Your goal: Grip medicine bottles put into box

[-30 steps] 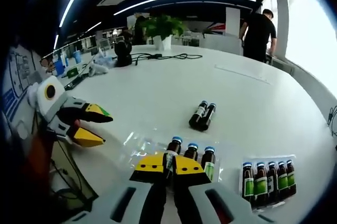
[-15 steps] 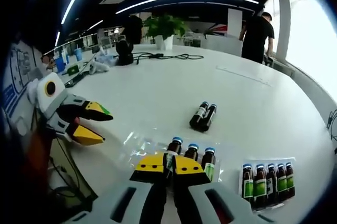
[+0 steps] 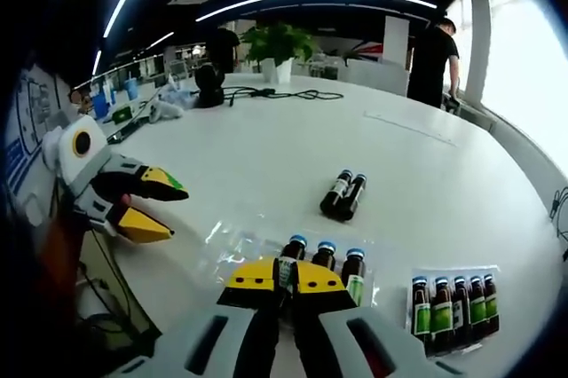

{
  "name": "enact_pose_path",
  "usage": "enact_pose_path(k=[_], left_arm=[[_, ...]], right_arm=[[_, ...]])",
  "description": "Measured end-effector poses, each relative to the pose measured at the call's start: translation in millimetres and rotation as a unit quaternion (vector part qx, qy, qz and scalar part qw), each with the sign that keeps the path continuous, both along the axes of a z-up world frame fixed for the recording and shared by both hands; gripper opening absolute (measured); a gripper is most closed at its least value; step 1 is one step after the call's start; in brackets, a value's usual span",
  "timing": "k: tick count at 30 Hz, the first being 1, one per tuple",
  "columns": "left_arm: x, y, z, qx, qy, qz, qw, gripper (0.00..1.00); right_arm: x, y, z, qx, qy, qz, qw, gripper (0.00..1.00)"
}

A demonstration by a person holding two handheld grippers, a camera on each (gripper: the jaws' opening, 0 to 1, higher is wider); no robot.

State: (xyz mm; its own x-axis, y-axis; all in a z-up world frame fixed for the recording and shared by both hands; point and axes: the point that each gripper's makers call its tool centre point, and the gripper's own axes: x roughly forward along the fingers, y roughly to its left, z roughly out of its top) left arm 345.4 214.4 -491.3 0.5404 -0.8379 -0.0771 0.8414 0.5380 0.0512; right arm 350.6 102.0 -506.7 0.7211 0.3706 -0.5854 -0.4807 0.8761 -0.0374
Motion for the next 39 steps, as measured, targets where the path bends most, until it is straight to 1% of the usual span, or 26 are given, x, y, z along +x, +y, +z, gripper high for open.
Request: enact_pose_path(k=[1,2,3,4,6,7,8,13,17,20,24,25,26,27,28,31,32,33,35,36,38,39], left_arm=[[0.0,0,0.0,0.000,0.000,0.000,1.0000,0.17],[0.0,0,0.1,0.000,0.000,0.000,1.0000,0.17],[0.0,0,0.1,0.000,0.000,0.000,1.0000,0.17],[0.0,0,0.1,0.000,0.000,0.000,1.0000,0.17],[-0.1,0,0.3,-0.001,0.000,-0.001,1.0000,0.17],[0.0,0,0.3,-0.001,0.000,0.000,1.0000,0.17],[0.2,0,0.2,0.000,0.000,0.000,1.0000,0.17],[0.1,0,0.2,-0.001,0.000,0.000,1.0000,0.17],[0.1,0,0.0,0.000,0.000,0.000,1.0000,0.17],[0.1,1,-0.2,0.000,0.001,0.000,1.0000,0.17],[0.2,1,-0.4,0.000,0.001,0.000,1.0000,0.17],[0.2,1,-0.3,0.000,0.001,0.000,1.0000,0.17],[0.2,1,-0.4,0.000,0.001,0.000,1.0000,0.17],[0.2,1,-0.3,0.000,0.000,0.001,1.0000,0.17],[0.1,1,-0.3,0.000,0.000,0.001,1.0000,0.17],[-0.2,1,-0.2,0.000,0.000,0.001,1.0000,0.17],[-0.2,1,-0.2,0.000,0.000,0.000,1.0000,0.17],[-0.2,1,-0.1,0.000,0.000,0.000,1.0000,0.17],[-0.3,1,-0.1,0.000,0.001,0.000,1.0000,0.17],[-0.3,1,0.0,-0.001,0.001,0.000,1.0000,0.17],[-0.3,1,-0.1,0.000,0.000,0.000,1.0000,0.17],[-0.3,1,-0.1,-0.001,0.001,0.000,1.0000,0.17]], right_arm=[[1,0,0.4,0.000,-0.001,0.002,1.0000,0.01],[4,1,1.6,-0.003,-0.009,0.003,1.0000,0.00],[4,0,2.0,0.003,-0.009,-0.002,1.0000,0.00],[4,0,2.4,0.018,0.001,-0.012,0.9998,0.00],[4,-4,9.7,0.021,-0.006,-0.014,0.9997,0.00],[3,-6,9.9,0.012,0.001,-0.015,0.9998,0.00],[3,-6,9.6,0.006,0.001,-0.013,0.9999,0.00],[-6,-3,2.9,-0.004,0.020,0.001,0.9998,0.00],[-4,1,1.5,-0.010,0.021,0.010,0.9997,0.00],[-4,3,0.4,-0.025,0.016,0.019,0.9994,0.00],[-4,3,-1.4,-0.026,0.015,0.022,0.9993,0.00],[6,11,6.0,0.000,-0.020,0.021,0.9996,0.00],[-6,0,1.5,-0.020,0.008,0.024,0.9995,0.00],[-11,-6,3.8,-0.017,0.008,0.022,0.9996,0.00],[-10,-1,-0.5,-0.017,0.006,0.022,0.9996,0.00],[-8,2,-2.3,-0.016,0.006,0.023,0.9996,0.00],[-9,2,-3.2,-0.022,0.010,0.025,0.9994,0.00],[-9,3,-3.0,-0.030,0.007,0.030,0.9991,0.00],[-9,4,-4.2,-0.034,0.011,0.034,0.9988,0.00],[-8,5,-4.2,-0.037,0.006,0.040,0.9985,0.00],[-7,3,-3.4,-0.035,0.007,0.035,0.9988,0.00],[-6,2,-1.2,-0.036,0.003,0.034,0.9988,0.00]])
